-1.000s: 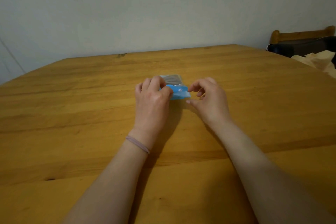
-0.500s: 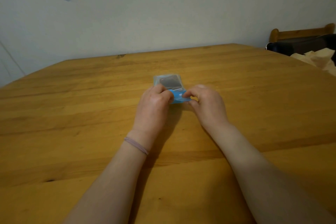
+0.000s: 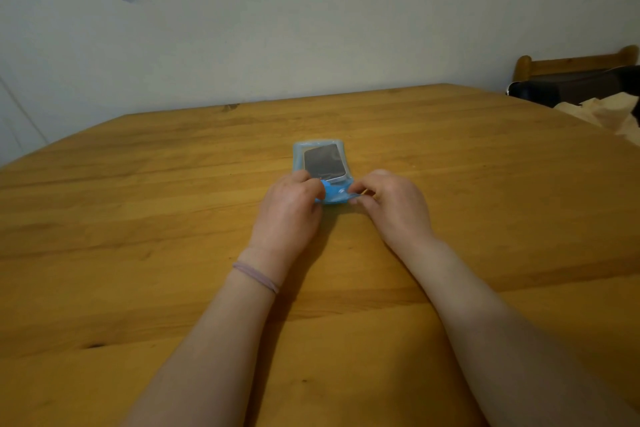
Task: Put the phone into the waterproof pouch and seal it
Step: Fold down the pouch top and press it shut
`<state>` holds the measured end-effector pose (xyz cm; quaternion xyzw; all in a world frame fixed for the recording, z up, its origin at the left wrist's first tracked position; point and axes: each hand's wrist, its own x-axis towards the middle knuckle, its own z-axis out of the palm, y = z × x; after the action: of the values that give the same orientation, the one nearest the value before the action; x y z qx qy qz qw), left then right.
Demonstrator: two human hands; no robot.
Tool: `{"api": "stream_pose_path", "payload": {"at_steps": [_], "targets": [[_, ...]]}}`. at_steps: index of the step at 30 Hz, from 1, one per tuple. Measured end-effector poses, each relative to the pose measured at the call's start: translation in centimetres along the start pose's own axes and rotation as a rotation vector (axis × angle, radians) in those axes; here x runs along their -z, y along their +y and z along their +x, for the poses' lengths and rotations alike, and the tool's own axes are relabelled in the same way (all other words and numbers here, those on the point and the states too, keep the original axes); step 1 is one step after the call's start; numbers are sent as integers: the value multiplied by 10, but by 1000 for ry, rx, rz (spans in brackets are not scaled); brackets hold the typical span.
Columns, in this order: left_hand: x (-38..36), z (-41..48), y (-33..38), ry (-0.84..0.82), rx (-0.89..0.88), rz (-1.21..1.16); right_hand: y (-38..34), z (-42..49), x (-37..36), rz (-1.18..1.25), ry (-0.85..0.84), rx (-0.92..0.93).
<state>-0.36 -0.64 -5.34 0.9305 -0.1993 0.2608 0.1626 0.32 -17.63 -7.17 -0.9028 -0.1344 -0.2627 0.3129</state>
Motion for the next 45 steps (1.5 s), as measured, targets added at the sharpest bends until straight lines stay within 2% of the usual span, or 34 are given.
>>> {"api": "stream_pose_path", "payload": {"at_steps": [7, 16, 24, 34, 45], "targets": [[4, 3, 2, 166, -36, -26, -5, 1, 4, 80, 144, 63], [-2, 1, -1, 83, -8, 26, -4, 2, -1, 119, 69, 40], [-17, -4, -3, 41, 157, -90, 0, 2, -5, 230, -33, -137], [-15, -4, 0, 43, 157, -104, -6, 1, -6, 313, -57, -176], [-15, -3, 3, 78, 91, -62, -10, -2, -8, 167, -22, -38]]}}
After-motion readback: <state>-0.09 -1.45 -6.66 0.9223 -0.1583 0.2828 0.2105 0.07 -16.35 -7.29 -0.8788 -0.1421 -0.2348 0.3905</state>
